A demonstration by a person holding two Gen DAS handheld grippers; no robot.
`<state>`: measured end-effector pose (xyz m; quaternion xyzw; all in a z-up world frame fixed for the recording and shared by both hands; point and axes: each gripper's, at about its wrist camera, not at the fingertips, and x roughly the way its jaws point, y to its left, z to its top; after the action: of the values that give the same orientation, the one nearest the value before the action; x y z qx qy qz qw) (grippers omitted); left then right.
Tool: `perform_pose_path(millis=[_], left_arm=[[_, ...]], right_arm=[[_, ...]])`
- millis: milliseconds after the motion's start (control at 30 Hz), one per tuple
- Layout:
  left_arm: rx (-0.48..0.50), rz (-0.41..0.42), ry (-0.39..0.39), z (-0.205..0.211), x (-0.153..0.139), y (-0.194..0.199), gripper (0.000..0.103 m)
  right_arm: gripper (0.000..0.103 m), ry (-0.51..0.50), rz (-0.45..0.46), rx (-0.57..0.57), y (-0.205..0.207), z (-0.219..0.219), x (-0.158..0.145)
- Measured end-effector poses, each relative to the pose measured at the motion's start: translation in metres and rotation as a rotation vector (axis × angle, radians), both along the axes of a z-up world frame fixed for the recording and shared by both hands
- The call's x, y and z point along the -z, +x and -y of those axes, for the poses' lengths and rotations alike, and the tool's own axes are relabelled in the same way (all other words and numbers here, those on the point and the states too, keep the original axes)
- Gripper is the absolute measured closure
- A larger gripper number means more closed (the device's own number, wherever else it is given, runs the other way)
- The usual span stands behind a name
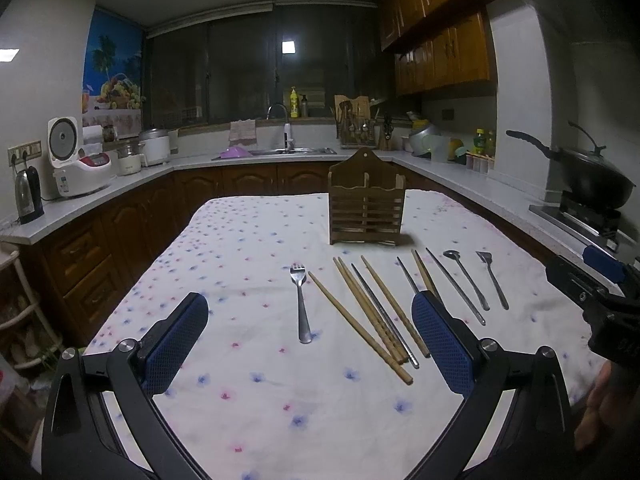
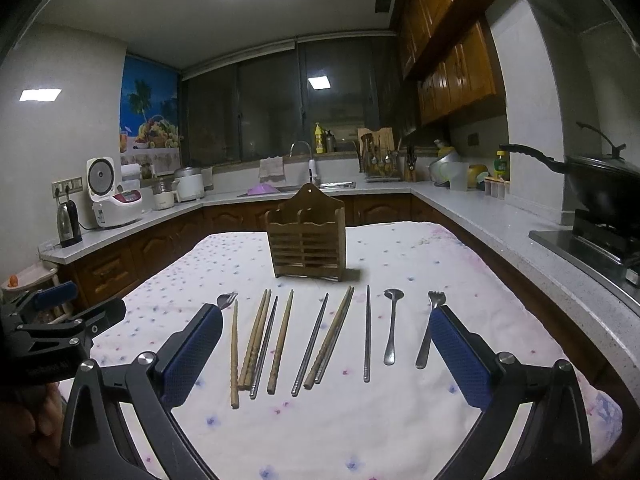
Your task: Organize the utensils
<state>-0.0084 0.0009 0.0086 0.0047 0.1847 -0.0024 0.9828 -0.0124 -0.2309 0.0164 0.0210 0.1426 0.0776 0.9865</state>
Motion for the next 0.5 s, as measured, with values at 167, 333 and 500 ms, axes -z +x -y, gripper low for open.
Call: perform_pose_path(millis=[167, 333, 500], left_arm=[[0.002, -0.002, -0.002, -0.0004, 0.0001, 0.0005, 0.000], [0.005, -0.003, -0.003, -0.0016, 0.0001, 0.0010, 0.000], [0.009, -0.009, -0.007, -0.0006, 0.0010, 0.0028, 0.000]], right_arm=[[0.000, 0.001, 0.003, 0.000, -0.0007, -0.0004, 0.0013], [0.000, 0.000, 0.004, 0.001, -0.0001, -0.0008, 0.0008], [0.000, -0.001, 0.001, -0.003, 0.0010, -0.0039, 0.0027]])
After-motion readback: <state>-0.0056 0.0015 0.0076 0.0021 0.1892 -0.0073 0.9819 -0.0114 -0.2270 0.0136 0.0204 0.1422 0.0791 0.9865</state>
